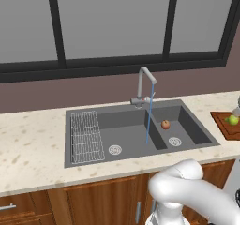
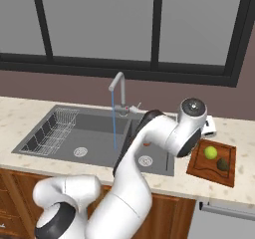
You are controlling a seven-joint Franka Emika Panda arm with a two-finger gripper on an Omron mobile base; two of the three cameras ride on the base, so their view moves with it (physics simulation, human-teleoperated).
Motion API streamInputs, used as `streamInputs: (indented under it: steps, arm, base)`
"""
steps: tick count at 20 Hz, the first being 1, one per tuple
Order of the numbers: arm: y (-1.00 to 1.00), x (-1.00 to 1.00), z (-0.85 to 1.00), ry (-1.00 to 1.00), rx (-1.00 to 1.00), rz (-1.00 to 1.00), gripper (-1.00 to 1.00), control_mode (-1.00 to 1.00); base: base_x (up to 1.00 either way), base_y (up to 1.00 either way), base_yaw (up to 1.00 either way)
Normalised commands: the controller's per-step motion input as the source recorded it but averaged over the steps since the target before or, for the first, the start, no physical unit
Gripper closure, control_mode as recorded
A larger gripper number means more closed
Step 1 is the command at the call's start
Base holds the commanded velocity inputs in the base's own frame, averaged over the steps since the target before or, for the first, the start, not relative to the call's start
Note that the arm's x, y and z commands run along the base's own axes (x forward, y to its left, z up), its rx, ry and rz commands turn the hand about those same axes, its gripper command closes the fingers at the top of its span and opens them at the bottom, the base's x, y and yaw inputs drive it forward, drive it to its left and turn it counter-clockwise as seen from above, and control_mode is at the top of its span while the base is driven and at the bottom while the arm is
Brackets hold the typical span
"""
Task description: Pick the peach, pear, kiwi from the sink and place them on the cutting board to airdry. Then turn off the sink faucet.
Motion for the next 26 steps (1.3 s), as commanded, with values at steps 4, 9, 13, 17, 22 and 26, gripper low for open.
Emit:
streamInputs:
  steps: [4, 9, 13, 17, 22, 26]
  arm:
    - [0.49, 0.0, 0.55, 0.27, 0.17, 0.03, -1.0, -1.0]
    - [0.39, 0.0, 0.35, 0.2, 0.14, 0.05, -1.0, -1.0]
    - [0.22, 0.0, 0.06, 0.11, 0.08, 0.01, -1.0, -1.0]
    - [0.25, -0.01, -0.09, 0.01, 0.01, 0.0, -1.0, -1.0]
    - [0.46, 0.0, -0.06, -0.03, 0.03, -0.01, -1.0, -1.0]
    - [0.52, -0.06, 0.0, -0.19, 0.01, -0.02, -1.0, -1.0]
  base:
    - [0.0, 0.0, 0.0]
    - [0.0, 0.0, 0.0]
    - [0.0, 0.0, 0.0]
    - [0.0, 0.0, 0.0]
    - [0.0, 0.0, 0.0]
    - [0.0, 0.0, 0.0]
